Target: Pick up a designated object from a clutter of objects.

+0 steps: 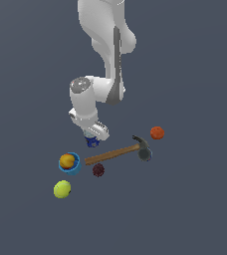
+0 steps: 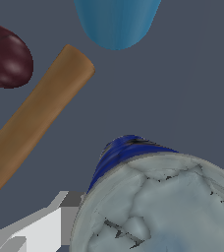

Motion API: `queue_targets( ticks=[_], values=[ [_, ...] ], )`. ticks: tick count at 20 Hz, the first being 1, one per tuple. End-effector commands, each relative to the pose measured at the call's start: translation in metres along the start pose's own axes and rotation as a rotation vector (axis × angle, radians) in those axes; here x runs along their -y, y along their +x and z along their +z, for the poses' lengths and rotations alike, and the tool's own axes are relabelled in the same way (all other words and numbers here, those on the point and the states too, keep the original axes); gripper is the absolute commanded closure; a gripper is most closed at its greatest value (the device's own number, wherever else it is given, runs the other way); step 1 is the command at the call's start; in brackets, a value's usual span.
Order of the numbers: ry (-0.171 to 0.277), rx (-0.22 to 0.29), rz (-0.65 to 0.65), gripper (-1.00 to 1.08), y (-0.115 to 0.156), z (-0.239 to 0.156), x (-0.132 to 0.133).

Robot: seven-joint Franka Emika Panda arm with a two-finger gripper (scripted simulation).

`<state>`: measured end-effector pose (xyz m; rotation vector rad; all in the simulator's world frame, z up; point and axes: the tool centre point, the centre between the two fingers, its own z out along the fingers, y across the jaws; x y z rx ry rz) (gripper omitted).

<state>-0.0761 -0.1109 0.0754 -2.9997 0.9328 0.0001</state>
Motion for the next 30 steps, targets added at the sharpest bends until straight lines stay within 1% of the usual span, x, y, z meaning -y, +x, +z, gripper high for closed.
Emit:
queue_targets(
  ticks=[1, 7, 13, 19, 30],
  values=[
    [0.001, -0.001, 0.0, 1.08, 0.0, -0.002, 0.002],
    [0.0, -0.001, 0.0, 1.08, -0.007, -0.017, 0.016],
    [-0.001, -0.002, 0.0, 1.08, -0.02, -0.048, 0.045],
    [-0.004, -0.003, 0.001, 1.08, -0.039, -0.094, 0.088],
    [-0.004, -0.003, 0.001, 1.08, -0.079, -0.192, 0.181]
  ],
)
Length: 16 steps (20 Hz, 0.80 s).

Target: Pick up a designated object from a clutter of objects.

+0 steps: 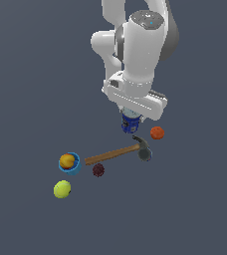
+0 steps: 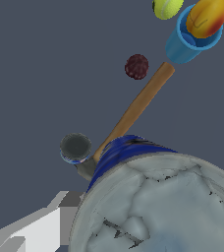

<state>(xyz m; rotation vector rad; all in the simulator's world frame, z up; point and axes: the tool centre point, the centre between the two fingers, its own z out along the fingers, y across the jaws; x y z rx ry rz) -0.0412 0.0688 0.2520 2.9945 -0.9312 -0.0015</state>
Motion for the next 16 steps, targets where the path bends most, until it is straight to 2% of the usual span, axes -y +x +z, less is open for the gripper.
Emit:
queue_targets(
  ticks=[1, 9, 16],
  values=[
    [0.002, -0.002, 0.001, 1.08, -0.009, -0.025, 0.022],
    [0.004, 0.0, 0.0, 1.08, -0.033, -0.09, 0.085],
    [0.005, 0.001, 0.0, 1.08, -0.044, -0.124, 0.12]
  ],
)
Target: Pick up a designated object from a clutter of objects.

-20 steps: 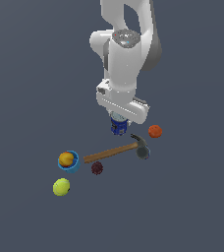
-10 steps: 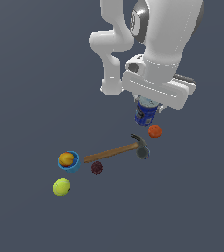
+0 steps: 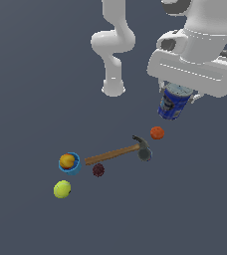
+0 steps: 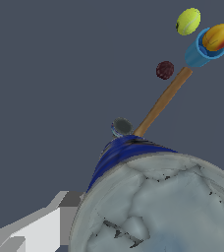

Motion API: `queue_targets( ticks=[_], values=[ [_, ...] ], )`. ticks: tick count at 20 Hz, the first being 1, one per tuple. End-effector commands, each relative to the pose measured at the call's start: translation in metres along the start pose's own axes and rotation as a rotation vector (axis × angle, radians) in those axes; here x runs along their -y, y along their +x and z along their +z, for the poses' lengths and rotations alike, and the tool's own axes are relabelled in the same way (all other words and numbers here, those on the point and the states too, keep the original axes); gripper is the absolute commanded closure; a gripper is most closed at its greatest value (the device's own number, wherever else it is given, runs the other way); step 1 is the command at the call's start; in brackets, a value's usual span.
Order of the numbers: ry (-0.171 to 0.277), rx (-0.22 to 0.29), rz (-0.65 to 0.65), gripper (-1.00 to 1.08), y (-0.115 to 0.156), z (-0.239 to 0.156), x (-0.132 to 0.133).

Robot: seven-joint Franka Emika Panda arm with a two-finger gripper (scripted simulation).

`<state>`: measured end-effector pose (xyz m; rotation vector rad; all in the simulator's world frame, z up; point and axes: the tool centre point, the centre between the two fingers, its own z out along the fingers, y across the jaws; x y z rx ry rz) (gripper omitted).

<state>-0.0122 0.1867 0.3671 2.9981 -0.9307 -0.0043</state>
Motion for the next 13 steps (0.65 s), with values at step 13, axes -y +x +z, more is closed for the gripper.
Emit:
queue_targets(
  ticks=[13],
  values=[
    [0.003, -0.002, 0.001, 1.08, -0.007, -0.029, 0.028]
  ],
)
